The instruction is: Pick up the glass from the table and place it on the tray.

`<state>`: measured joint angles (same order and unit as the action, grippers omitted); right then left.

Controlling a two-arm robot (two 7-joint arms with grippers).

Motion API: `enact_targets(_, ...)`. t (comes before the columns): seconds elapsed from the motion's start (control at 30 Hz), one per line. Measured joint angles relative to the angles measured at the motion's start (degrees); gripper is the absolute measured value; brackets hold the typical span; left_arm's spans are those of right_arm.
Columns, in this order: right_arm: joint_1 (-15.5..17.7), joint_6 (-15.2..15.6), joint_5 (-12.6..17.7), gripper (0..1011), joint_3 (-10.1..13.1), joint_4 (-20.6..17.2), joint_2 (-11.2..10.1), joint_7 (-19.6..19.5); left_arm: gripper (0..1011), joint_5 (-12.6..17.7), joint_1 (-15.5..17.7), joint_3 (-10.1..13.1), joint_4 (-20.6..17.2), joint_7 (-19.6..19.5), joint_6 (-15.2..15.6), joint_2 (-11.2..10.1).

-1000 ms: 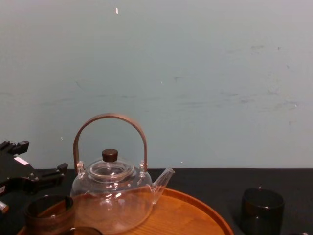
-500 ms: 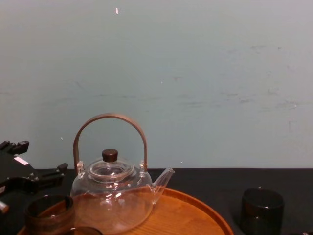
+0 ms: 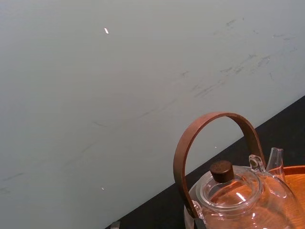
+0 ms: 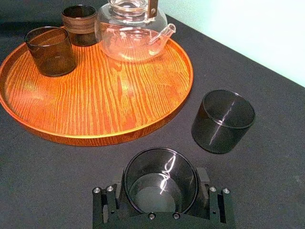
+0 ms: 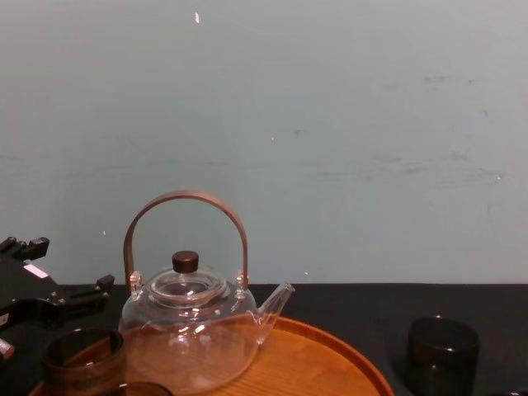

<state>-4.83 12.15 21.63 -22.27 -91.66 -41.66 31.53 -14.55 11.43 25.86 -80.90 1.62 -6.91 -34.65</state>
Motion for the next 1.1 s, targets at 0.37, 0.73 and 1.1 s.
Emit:
enact_targets(0.37, 0.1, 0.0, 0.1, 905, 0.1, -0.1, -0.1, 0.1, 1001, 0.0, 0.0, 0.0, 0.0, 0.0, 0.0, 0.0)
enact_targets(0.73, 0.1, -0.1, 0.2, 905, 0.1, -0.1, -0.1, 0.1, 1001, 0.0, 0.0, 0.0, 0.0, 0.0, 0.0, 0.0)
enact_targets(1.1, -0.4, -2.0, 0.9, 905, 0.3, 0.2, 0.1, 1.0, 1001, 0.0, 0.0, 0.0, 0.0, 0.0, 0.0, 0.0)
